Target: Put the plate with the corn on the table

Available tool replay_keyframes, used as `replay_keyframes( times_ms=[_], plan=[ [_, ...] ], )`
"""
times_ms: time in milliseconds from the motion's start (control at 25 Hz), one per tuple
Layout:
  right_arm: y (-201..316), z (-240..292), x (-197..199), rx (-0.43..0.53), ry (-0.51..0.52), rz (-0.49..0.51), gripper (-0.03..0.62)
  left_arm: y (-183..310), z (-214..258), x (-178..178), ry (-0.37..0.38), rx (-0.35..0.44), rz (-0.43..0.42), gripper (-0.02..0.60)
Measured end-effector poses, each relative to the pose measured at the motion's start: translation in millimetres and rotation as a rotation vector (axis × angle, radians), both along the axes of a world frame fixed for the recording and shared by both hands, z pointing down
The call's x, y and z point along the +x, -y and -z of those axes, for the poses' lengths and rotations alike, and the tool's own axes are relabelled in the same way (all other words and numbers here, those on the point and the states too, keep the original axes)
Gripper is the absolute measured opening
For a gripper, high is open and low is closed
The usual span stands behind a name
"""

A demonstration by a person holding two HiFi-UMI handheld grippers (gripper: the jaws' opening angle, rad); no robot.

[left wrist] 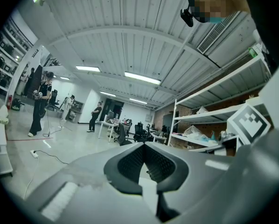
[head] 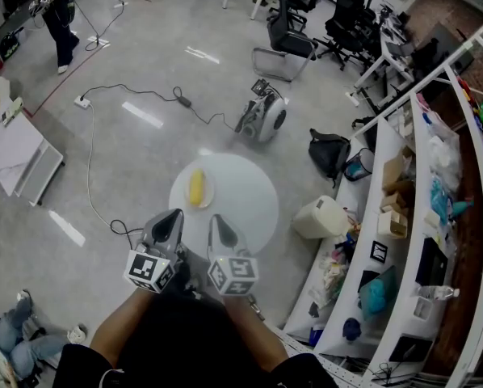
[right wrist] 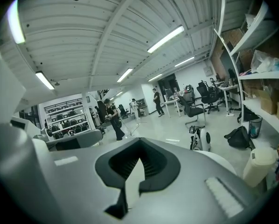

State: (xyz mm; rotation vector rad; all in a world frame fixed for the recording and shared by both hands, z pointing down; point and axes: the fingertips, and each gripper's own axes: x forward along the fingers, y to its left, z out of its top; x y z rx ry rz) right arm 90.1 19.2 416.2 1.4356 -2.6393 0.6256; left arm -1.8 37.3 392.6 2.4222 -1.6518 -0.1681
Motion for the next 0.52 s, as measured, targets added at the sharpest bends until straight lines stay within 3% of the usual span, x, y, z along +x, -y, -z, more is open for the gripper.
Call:
replay_keyframes(
  times_ms=[520],
  plan=[
    [-0.9, 10.6, -13.2, 0.026, -0.004, 0.015, 0.008, -2.4, 1.9, -3.8, 0.002, -0.006, -0.012, 0.004]
  ],
)
